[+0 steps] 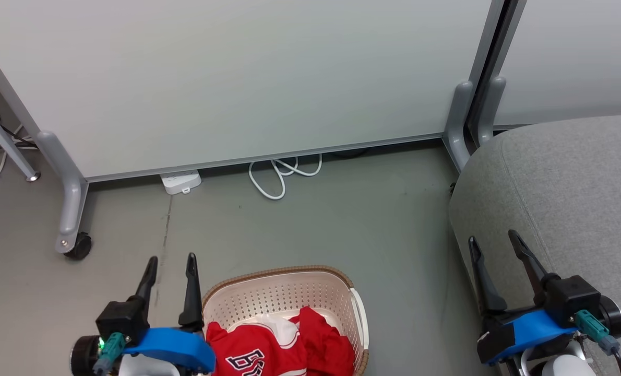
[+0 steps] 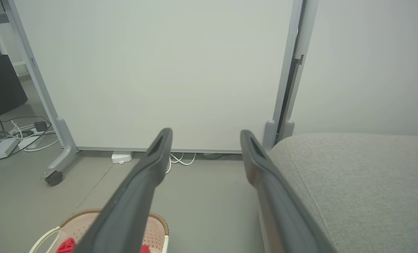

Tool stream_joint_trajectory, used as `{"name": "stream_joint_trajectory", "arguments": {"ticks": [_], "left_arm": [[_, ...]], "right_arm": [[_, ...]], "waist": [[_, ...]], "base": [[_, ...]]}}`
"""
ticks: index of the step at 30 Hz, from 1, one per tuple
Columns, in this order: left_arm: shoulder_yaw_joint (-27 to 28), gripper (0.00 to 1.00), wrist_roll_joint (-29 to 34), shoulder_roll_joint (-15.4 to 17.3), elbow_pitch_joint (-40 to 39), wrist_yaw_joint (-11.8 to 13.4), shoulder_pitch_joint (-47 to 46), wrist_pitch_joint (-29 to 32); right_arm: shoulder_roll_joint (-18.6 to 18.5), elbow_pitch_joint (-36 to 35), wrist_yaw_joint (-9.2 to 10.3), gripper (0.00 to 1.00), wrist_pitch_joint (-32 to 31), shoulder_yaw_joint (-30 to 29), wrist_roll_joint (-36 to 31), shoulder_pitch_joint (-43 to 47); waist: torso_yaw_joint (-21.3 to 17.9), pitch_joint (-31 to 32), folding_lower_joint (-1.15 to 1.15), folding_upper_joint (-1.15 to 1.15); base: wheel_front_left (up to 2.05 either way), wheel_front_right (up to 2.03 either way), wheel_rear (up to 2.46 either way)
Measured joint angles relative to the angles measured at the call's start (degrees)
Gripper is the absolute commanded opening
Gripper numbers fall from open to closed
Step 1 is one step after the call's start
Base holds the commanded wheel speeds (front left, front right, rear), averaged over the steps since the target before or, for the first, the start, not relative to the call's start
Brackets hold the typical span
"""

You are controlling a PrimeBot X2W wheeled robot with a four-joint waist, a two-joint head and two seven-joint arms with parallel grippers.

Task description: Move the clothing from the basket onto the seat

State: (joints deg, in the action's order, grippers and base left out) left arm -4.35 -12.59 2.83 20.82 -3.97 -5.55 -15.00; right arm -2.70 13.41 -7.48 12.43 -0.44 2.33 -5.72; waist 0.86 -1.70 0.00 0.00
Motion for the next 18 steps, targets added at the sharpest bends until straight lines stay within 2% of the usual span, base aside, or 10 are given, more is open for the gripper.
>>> {"name": "stream_joint_trajectory", "arguments": {"ticks": [4,9,18], "left_arm": [[-2.3,1.0,-0.4,0.0,5.8,-1.2,-1.5,1.1],[-5.5,1.0,-0.9,0.1,14.1,-2.4,-7.5,4.9],[-10.2,1.0,-0.8,1.1,28.0,-3.1,-20.3,11.1]], "right_arm": [[0.0,-0.8,0.0,1.0,0.0,0.3,0.2,-1.1],[0.0,-2.7,0.0,1.0,0.0,1.8,0.2,-4.0],[-0.1,-5.8,0.0,1.0,0.1,4.9,0.2,-11.4]], "waist": [[-0.2,-1.6,0.0,0.0],[-0.7,-5.6,0.0,0.0],[-3.1,-18.0,0.01,0.0]], "base": [[0.0,0.0,0.0],[0.0,0.0,0.0],[0.0,0.0,0.0]]}}
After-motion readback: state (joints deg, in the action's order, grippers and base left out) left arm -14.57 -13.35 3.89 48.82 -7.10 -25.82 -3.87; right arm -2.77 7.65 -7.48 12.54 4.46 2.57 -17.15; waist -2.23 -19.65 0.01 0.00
